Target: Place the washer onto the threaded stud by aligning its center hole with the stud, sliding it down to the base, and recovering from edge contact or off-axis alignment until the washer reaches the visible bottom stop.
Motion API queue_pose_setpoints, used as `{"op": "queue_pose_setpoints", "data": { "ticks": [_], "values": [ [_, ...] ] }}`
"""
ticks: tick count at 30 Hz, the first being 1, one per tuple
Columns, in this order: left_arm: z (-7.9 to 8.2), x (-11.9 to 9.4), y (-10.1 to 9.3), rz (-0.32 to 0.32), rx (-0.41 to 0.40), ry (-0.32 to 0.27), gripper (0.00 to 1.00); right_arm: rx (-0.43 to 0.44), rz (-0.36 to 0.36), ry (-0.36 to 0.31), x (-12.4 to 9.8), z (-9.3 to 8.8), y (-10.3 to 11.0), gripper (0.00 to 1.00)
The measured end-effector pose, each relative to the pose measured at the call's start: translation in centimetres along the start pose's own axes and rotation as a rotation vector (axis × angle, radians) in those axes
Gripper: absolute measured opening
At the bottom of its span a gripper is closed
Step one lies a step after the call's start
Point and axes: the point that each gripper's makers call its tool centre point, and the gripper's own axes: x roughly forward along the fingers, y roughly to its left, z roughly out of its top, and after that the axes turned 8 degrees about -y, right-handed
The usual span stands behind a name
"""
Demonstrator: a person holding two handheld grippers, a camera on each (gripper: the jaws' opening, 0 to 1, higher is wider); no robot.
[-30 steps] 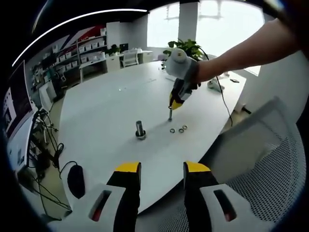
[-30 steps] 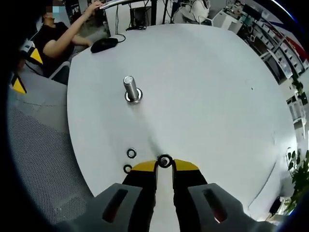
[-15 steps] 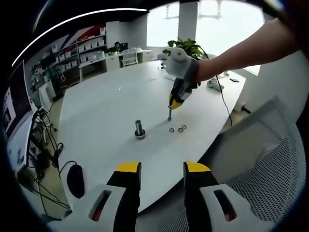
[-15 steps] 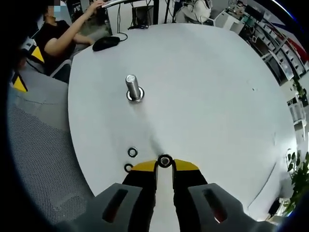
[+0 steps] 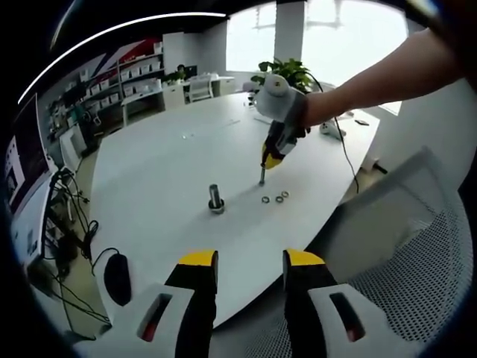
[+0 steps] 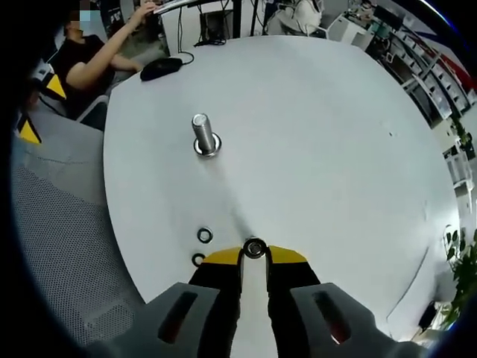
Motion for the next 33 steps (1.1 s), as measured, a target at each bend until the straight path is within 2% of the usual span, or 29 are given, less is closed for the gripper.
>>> {"op": "queue_pose_setpoints", "data": {
  "ticks": [13,15,29,33],
  "values": [
    [-0.2,-0.1,0.1,0.005,0.001,0.009,0.33,0.021,0.020,0.040,2.4,-1.5,-0.2,0.14],
    [-0.3,0.0,0.1,0.003,0.000,0.013,0.32,0.023,0.021,0.052,3.5,-1.9,-0.5,0.14],
    [-0.2,-0.1,0.6,0.021,-0.014,0.008,0.31,0.065,0.031,0.102,4.1,-2.9,0.7,0.15],
    [-0.1,-0.1,0.7,0.030,-0.015,0.004,0.31,0.066,0.025,0.091,4.0,-2.7,0.8,0.15]
  ]
}}
